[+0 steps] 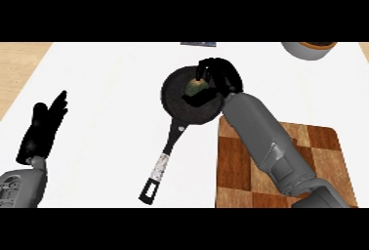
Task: Pick the squash from the cutting board and place it in the pan
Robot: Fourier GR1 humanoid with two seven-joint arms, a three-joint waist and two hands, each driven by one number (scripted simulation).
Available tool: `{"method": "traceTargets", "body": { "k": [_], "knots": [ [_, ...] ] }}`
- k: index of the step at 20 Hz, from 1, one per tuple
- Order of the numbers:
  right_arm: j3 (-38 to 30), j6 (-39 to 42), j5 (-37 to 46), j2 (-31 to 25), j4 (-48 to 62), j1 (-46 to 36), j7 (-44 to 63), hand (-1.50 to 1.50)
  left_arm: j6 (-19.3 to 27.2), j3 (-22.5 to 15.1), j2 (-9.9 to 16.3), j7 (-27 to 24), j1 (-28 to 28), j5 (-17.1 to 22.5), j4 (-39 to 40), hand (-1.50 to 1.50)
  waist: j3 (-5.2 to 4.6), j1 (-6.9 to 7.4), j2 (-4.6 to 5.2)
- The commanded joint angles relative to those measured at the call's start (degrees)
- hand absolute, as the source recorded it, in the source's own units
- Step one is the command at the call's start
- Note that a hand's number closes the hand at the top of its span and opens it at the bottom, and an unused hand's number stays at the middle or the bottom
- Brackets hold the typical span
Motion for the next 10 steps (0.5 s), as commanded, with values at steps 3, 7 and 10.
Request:
{"method": "traceTargets", "body": {
  "k": [3, 7, 10],
  "knots": [
    [-2.58, 0.39, -8.12, 0.01, 5.75, -0.25, -4.94, -1.5, -1.09, -0.34, 0.29, -0.58, -2.47, 0.13, 1.21, 0.0, 0.09, 2.19, 0.99],
    [-1.15, 1.36, -11.42, 0.01, 8.24, -1.48, -4.88, -1.5, -1.0, -2.17, -1.76, -0.76, -4.04, -0.42, 2.29, 0.0, 0.08, 4.8, 1.43],
    [-1.46, 0.47, -12.65, 0.01, 9.28, -0.43, -8.27, -1.5, 0.1, -3.48, -2.5, 0.05, -2.87, -1.92, 0.81, 0.0, 0.16, 4.58, 1.23]
  ]
}}
